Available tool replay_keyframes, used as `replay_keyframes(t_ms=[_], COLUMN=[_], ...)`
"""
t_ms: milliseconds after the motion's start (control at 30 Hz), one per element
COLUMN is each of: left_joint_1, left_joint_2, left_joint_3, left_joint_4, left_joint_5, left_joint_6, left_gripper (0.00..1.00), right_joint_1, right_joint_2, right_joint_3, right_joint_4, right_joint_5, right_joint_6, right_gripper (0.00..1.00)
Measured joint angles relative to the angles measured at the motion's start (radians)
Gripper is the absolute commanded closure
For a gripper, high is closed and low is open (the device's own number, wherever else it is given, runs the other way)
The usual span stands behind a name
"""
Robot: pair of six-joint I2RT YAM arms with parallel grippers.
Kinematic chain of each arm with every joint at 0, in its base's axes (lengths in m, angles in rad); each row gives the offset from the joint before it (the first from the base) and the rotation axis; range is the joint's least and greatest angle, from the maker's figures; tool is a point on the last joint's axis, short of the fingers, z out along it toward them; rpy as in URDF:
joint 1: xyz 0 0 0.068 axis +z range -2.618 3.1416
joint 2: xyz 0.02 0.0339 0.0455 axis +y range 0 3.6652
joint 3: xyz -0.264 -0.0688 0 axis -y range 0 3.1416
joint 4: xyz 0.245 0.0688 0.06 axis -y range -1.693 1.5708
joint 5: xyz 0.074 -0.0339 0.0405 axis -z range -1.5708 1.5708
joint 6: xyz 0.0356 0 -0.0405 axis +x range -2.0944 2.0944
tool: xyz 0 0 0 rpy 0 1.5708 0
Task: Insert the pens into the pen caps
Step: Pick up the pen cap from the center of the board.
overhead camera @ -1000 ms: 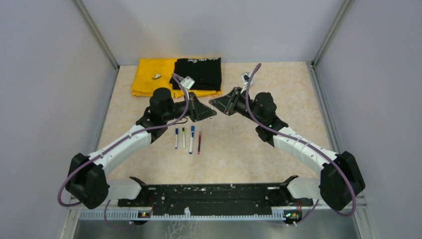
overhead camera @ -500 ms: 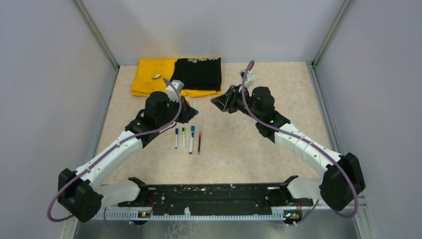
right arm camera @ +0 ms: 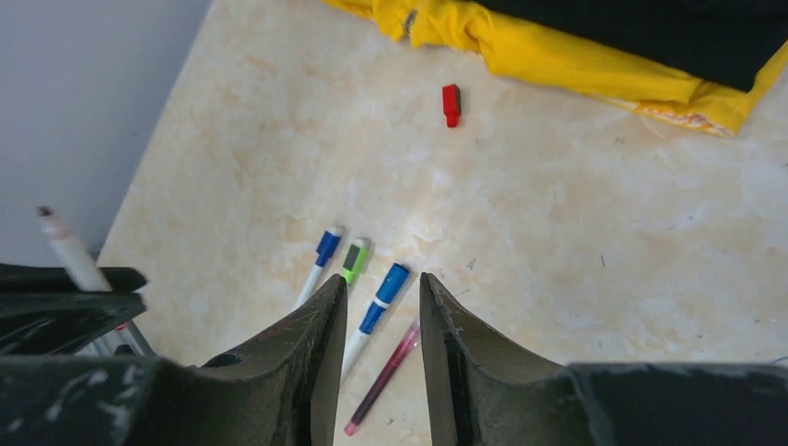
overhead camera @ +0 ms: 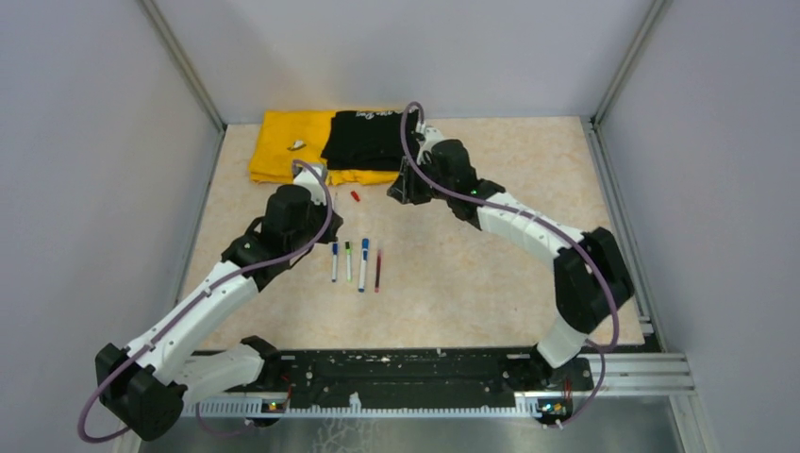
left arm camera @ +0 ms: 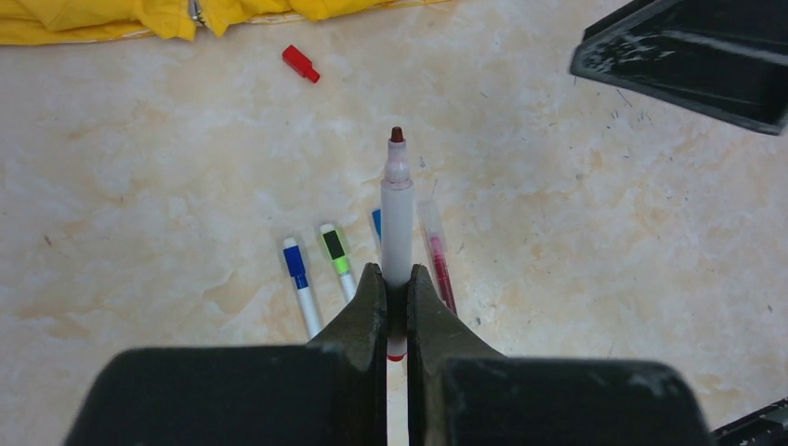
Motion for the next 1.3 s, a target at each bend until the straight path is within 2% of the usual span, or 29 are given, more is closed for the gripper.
replay_keyframes(t_ms=[200,433,700,1000,1300], left_joint_1=[0.000,0.000,0.000,0.000,0.000], left_joint_2=[-0.040,-0.103,-0.162,-0.177,-0.220], left_joint_3=[-0.010,-0.041,-0.076,-0.082,-0.084], left_joint_4=[-0.027,-0.032,-0.046,-0.057,-0.057], left_joint_5=[-0.047,-0.082,-0.109,-0.118,-0.132], left_joint_6=[0.008,0.006,-0.004,-0.011,-0.010], left_gripper=[1.00,1.00,1.00,1.00,1.00], right_joint_1=[0.020,0.056,0.067,0.087,0.111], right_joint_2=[0.222,0.420,0.603,0.798,0.947], right_joint_3=[0.152,0.340,0.544,0.850,1.087], right_joint_4=[-0.076,-0.148,-0.195,-0.305,-0.422], right_joint_5=[-0.025,-0.023,0.042,0.105,0.145], right_joint_6=[-0.021,-0.047,-0.076,-0.150,-0.218], right_gripper=[0.67,0.62,0.54,0.53,0.53])
